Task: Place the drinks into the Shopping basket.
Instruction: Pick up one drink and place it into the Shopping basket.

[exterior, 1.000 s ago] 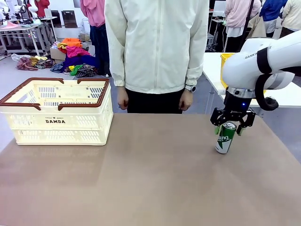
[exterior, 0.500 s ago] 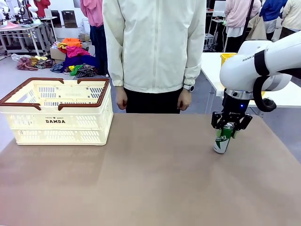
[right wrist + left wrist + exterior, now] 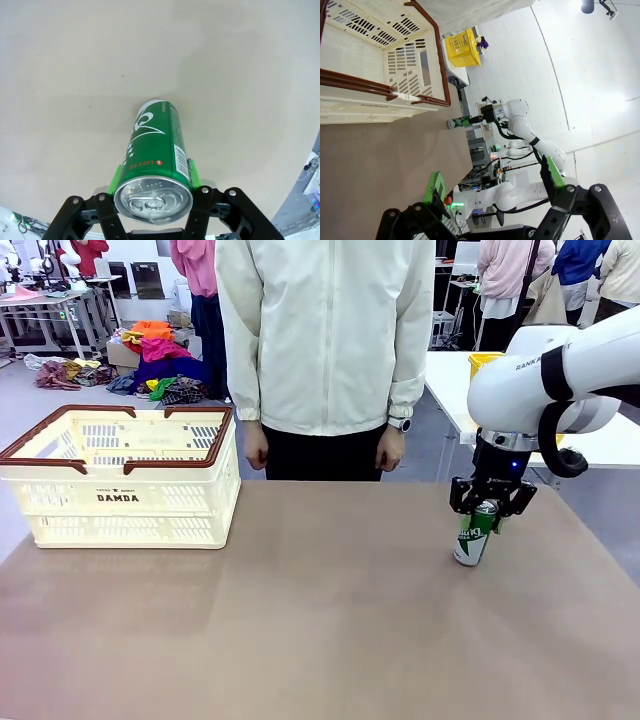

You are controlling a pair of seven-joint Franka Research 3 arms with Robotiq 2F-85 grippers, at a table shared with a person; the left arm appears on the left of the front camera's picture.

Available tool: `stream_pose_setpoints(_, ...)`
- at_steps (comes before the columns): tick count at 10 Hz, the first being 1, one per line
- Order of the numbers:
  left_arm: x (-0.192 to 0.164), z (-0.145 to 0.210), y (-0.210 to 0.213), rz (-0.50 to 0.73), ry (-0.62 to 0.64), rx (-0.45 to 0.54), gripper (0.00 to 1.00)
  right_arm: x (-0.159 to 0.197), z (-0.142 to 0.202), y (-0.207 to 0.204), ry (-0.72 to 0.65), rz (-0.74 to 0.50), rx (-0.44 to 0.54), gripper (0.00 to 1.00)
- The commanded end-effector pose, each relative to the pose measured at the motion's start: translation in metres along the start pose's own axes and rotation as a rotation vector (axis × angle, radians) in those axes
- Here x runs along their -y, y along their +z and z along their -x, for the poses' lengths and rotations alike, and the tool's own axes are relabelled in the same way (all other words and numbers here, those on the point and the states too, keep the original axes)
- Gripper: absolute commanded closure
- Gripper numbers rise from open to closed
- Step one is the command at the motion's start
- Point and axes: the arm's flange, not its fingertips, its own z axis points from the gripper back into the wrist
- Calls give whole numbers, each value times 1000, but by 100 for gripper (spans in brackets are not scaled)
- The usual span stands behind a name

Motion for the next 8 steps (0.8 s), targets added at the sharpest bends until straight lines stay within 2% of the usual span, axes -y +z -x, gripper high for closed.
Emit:
stream_pose_setpoints(1, 5, 0, 1, 16, 12, 1, 0, 4, 6, 33, 55, -38, 45, 100)
stream_pose_setpoints(3, 5, 0, 1, 16, 12, 1, 0, -5, 28, 92, 118, 3, 92, 100)
stream_pose_setpoints(5, 5, 0, 1, 16, 12, 1, 0, -57, 51, 121, 360, -5, 130, 100)
stream_pose_setpoints(8, 5, 0, 1, 16, 12, 1, 0, -157, 79, 127, 808, -116, 143, 100)
